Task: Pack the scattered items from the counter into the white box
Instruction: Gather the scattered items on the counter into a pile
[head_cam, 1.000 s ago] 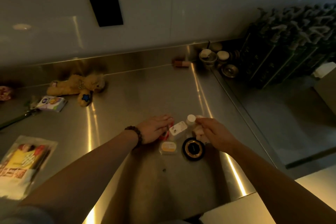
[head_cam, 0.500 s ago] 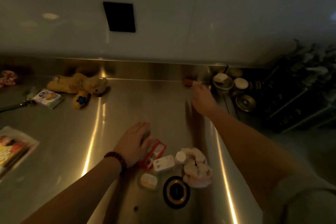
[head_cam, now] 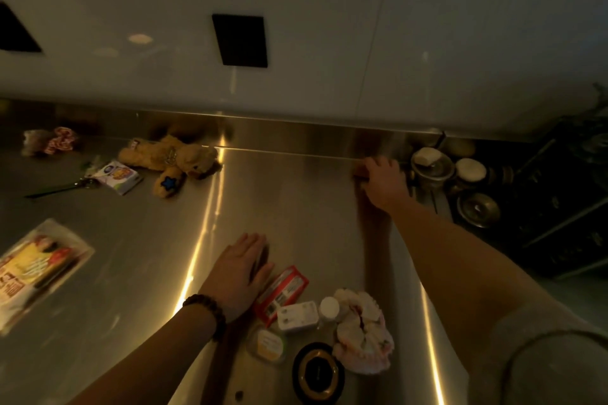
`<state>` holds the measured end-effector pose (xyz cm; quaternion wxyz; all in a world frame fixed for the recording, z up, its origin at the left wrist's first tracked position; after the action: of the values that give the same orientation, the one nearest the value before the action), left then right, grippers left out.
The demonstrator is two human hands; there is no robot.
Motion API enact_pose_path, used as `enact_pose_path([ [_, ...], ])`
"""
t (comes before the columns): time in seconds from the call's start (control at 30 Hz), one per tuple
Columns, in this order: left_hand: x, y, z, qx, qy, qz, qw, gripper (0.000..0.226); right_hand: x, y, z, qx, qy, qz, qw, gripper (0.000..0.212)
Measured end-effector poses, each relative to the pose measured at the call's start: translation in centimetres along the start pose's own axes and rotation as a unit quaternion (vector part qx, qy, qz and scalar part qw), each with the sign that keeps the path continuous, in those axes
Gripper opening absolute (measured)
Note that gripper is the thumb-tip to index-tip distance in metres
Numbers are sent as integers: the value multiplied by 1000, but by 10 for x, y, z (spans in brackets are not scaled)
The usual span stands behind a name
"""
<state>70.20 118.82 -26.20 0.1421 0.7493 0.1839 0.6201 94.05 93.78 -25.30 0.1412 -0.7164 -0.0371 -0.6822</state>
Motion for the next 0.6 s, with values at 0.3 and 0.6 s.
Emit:
enact_pose_path([
  [0.3,-13,0,-7,5,-32,66,997,66,-5,11,-5,-1,-86,7,996,51],
  [0.6,-1,10,-25,-57,-32,-2,998,66,53,-49,-95,89,-21,218,972,11],
])
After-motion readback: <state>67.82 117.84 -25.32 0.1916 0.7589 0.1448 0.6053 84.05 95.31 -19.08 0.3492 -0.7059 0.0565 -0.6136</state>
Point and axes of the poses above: each hand's wrist, its own z-axis towards the middle knuckle, its own x-axis out of the back of the hand, y = z × x, the point moved 2 cm from there along z, towards the middle knuckle, and after that the axes turned 2 degrees about -y, right-handed, at the moved point
